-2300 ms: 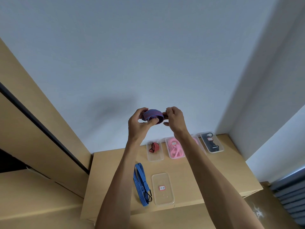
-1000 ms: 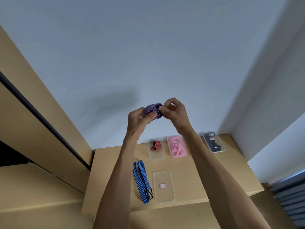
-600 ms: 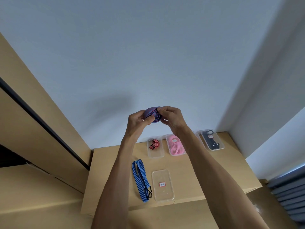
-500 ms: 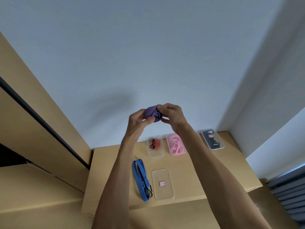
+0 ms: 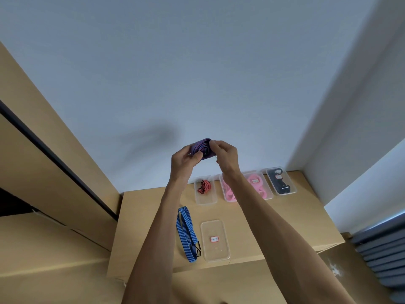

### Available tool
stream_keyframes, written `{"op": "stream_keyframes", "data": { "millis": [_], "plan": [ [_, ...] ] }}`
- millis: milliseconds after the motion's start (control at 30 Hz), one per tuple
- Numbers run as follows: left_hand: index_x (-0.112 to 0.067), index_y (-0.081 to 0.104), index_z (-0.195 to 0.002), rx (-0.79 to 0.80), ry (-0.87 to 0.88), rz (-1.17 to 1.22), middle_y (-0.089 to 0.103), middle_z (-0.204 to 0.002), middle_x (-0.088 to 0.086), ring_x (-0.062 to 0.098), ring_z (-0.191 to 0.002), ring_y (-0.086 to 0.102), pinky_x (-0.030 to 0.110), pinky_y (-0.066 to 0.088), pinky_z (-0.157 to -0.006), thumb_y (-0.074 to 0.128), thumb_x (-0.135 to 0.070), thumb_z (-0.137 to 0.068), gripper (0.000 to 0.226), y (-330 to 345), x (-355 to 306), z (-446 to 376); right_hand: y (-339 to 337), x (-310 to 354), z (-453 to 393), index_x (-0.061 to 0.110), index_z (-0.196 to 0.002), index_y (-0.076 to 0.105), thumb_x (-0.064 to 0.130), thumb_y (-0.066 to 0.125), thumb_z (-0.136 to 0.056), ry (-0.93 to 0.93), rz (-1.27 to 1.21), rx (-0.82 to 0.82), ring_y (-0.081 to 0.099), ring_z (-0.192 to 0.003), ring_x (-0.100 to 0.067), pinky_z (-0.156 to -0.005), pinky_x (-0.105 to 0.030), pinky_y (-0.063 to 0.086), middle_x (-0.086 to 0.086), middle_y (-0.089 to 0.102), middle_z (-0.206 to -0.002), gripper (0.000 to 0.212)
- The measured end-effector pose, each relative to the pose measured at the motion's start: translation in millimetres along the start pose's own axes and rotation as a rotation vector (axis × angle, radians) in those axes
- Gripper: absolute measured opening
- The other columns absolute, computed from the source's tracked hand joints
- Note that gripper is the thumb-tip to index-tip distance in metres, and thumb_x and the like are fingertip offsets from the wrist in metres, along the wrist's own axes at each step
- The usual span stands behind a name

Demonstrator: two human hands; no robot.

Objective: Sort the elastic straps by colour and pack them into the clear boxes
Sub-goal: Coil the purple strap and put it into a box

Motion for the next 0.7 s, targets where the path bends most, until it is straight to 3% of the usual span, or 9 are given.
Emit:
{"op": "stream_keyframes", "data": {
  "millis": [100, 200, 300, 367, 467, 600, 700],
  "plan": [
    [-0.010, 0.067, -0.117, -0.009, -0.039, -0.013, 0.073, -0.103, 0.013, 0.017, -0.096, 0.070, 0.033, 0.058, -0.087, 0.068, -0.008, -0.091, 0.026, -3.0, 10.8, 1.9, -0.2, -11.8, -3.2, 0.012, -0.089, 0.074, 0.024, 0.061, -0.095, 0.050, 0.038, -0.014, 0.071, -0.073, -0.006, -0.065, -0.017, 0.052, 0.006, 0.076, -0.079, 0.018],
    [-0.017, 0.055, -0.124, -0.099, -0.110, 0.050, 0.074, -0.101, 0.010, 0.014, -0.096, 0.072, 0.024, 0.058, -0.079, 0.069, -0.016, -0.093, 0.034, -6.5, 19.9, 4.0, 0.7, -23.2, -1.0, 0.013, -0.097, 0.074, 0.034, 0.060, -0.094, 0.063, 0.101, -0.068, 0.073, -0.089, -0.017, -0.085, -0.035, 0.057, -0.001, 0.077, -0.090, 0.026],
    [-0.020, 0.062, -0.114, -0.111, -0.094, 0.040, 0.073, -0.105, 0.006, 0.013, -0.100, 0.071, 0.023, 0.057, -0.081, 0.066, -0.018, -0.092, 0.023, -9.3, 20.3, 1.6, -0.3, -26.0, 6.4, 0.016, -0.097, 0.073, 0.044, 0.060, -0.093, 0.019, 0.169, -0.151, 0.072, -0.079, -0.007, -0.078, -0.028, 0.059, 0.000, 0.076, -0.087, 0.031],
    [-0.023, 0.070, -0.111, -0.064, -0.087, -0.015, 0.073, -0.109, 0.001, 0.013, -0.106, 0.068, 0.027, 0.058, -0.085, 0.066, -0.020, -0.085, 0.026, -11.5, 20.4, 1.3, -1.2, -26.3, 8.3, 0.016, -0.097, 0.072, 0.046, 0.058, -0.095, 0.000, 0.194, -0.164, 0.072, -0.081, -0.010, -0.076, -0.027, 0.059, -0.002, 0.075, -0.088, 0.033],
    [-0.024, 0.074, -0.106, -0.063, -0.109, -0.040, 0.074, -0.103, -0.003, 0.015, -0.106, 0.067, 0.029, 0.057, -0.086, 0.067, -0.020, -0.079, 0.028, -18.1, 29.1, 1.5, 5.7, -25.5, 12.0, 0.016, -0.101, 0.073, 0.035, 0.056, -0.097, -0.058, 0.207, -0.083, 0.069, -0.089, -0.010, -0.077, -0.025, 0.055, 0.002, 0.075, -0.094, 0.026],
    [-0.017, 0.067, -0.111, -0.126, -0.211, -0.028, 0.073, -0.104, 0.002, 0.021, -0.103, 0.070, 0.029, 0.055, -0.083, 0.070, -0.022, -0.074, 0.037, -31.8, 48.8, 4.6, 9.4, -38.2, 13.1, 0.015, -0.118, 0.068, 0.019, 0.057, -0.094, -0.062, 0.303, -0.014, 0.062, -0.110, -0.012, -0.094, -0.031, 0.051, 0.002, 0.068, -0.119, 0.027],
    [-0.020, 0.059, -0.122, -0.122, -0.250, -0.071, 0.072, -0.106, 0.003, 0.019, -0.099, 0.071, 0.029, 0.055, -0.084, 0.071, -0.025, -0.074, 0.049, -40.7, 60.2, 8.0, 11.5, -51.4, 11.5, 0.011, -0.122, 0.059, 0.008, 0.051, -0.096, -0.027, 0.243, 0.003, 0.073, -0.090, -0.016, -0.085, -0.031, 0.057, -0.007, 0.073, -0.106, 0.028]
  ]
}}
Point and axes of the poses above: each hand's wrist, its own z-axis away from the middle knuckle, its own y-axis out of the palm, x = y × z, the point moved 8 cm from there along -z, towards the middle knuckle
